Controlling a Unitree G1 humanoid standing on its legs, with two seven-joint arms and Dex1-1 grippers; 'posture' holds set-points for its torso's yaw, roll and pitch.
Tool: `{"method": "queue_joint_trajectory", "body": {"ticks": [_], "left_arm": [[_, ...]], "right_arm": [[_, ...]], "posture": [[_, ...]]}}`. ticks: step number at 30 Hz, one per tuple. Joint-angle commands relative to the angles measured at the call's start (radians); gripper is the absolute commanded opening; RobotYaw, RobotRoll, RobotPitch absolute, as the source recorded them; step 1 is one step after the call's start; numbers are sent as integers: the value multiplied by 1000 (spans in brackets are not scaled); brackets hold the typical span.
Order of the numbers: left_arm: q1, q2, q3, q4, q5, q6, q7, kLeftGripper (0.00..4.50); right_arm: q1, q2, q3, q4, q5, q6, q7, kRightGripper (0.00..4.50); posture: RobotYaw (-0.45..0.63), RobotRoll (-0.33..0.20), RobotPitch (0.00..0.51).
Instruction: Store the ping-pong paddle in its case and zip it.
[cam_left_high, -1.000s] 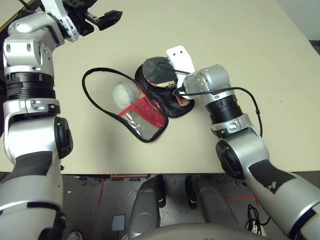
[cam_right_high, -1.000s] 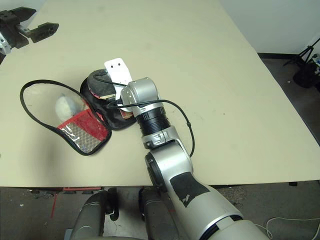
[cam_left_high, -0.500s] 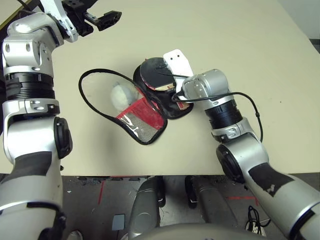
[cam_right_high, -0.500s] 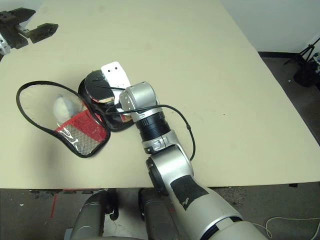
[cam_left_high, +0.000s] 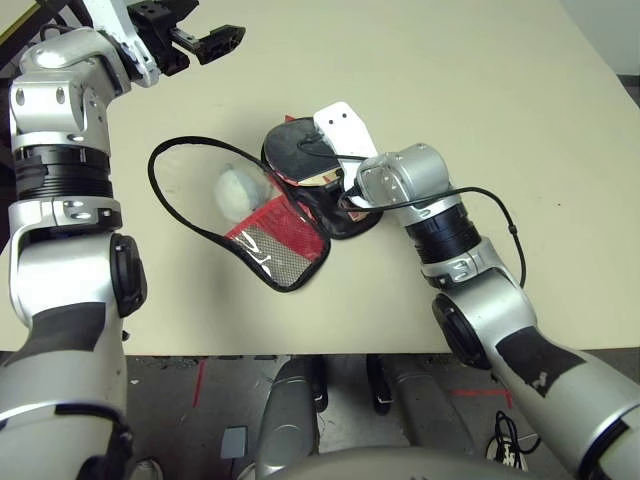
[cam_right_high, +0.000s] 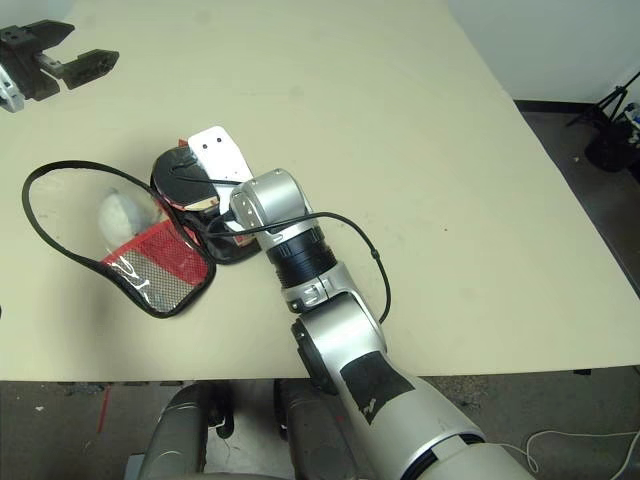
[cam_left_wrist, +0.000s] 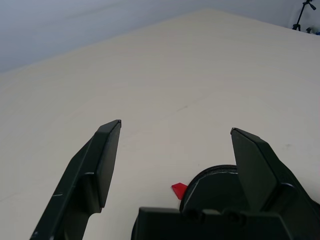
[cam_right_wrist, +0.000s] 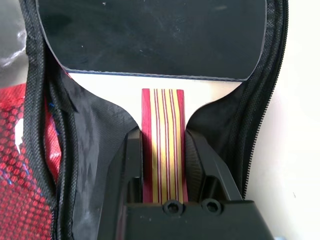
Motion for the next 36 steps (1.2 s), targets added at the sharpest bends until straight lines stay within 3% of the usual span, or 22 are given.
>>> {"method": "queue_joint_trajectory", "body": {"ticks": [1,4,8,12,15,23,26,29,36], "left_arm": [[-1,-2,-3,-13,6,5,5,4500],[-16,-6,0,1,10,-14,15,4500],[-51,11,19,67,24,-84,45,4500],[-53,61,16,122,45,-128,34,4500],[-51,126,12,174,64,-146,9,4500],[-41,317,-11,309,119,-140,-96,4500],[94,400,15,323,102,-106,-155,4500],[247,437,53,288,67,-63,-188,4500],[599,426,138,118,-15,50,-233,4500]], "right_arm": [[6,58,-45,20,10,-13,-17,2452],[-12,71,-94,9,31,15,-24,3332],[-23,17,-167,-92,125,47,69,4464],[37,-178,-108,-234,184,-82,302,4464],[74,-309,-141,-274,231,-183,445,4464],[146,-515,-212,-192,194,-514,575,4464],[173,-580,-229,-129,166,-632,600,4464],[183,-604,-239,-93,157,-683,588,4464],[202,-594,-262,-87,167,-709,558,4464]], "posture": [[-53,0,223],[-64,0,214],[-62,0,209],[-54,0,212],[-48,0,207],[-44,0,207],[-34,0,215],[-29,0,218],[-15,0,222]]}}
